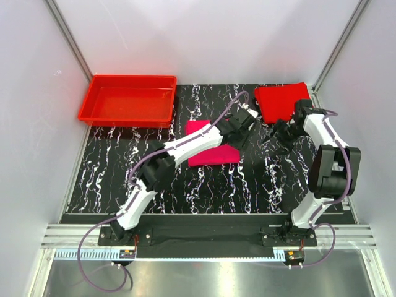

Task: Fold and stack the t-shirts
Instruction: Fold the tshirt

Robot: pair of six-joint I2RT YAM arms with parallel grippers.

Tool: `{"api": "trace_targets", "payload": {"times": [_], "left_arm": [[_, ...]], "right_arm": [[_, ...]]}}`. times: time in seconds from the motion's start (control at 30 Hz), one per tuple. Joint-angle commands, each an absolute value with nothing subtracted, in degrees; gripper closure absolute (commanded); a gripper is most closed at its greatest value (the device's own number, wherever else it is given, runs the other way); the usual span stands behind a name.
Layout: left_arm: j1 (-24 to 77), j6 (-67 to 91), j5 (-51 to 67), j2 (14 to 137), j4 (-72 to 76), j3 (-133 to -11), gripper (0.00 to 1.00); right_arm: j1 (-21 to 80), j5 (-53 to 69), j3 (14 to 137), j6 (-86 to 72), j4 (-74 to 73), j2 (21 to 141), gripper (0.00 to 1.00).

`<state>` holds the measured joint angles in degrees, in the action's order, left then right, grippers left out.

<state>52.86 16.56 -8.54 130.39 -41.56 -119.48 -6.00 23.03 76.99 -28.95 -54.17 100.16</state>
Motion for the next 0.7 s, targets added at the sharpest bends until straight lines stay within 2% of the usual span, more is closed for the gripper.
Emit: {"api": "trace_targets", "payload": {"times": [0.0,0.1,0.17,0.3,0.37,0.47,0.67], "left_arm": [[51.7,21.8,-15.7,128.9,-41.1,-120.8,0.41],[50.7,22.1,-15.4,125.3,-38.6,-116.6,0.42],[49.8,21.3,-9.0,123.5,-35.3,-113.6,0.41],[49.6,21.2,-9.9,125.2,-39.3,-118.2,0.35],[49.3,21.7,-9.0,125.2,-37.7,-116.9,0.35],[48.7,25.5,-11.6,123.1,-37.1,-115.4,0.36],[47.4,28.5,-10.6,114.1,-34.0,-108.1,0.36]], "right_arm": [[-5.8,23.4,72.0,-27.2,-49.7,96.5,0.29],[-5.6,31.9,68.4,-25.1,-43.9,96.8,0.30],[-5.6,34.8,67.8,-24.0,-41.1,96.9,0.28],[-5.6,33.5,71.4,-23.2,-41.6,101.1,0.21],[-5.5,37.5,72.8,-23.7,-38.9,102.9,0.17],[-3.9,42.0,75.9,-24.4,-36.3,107.4,0.17],[-0.4,40.5,84.7,-23.7,-33.4,115.3,0.19]]}}
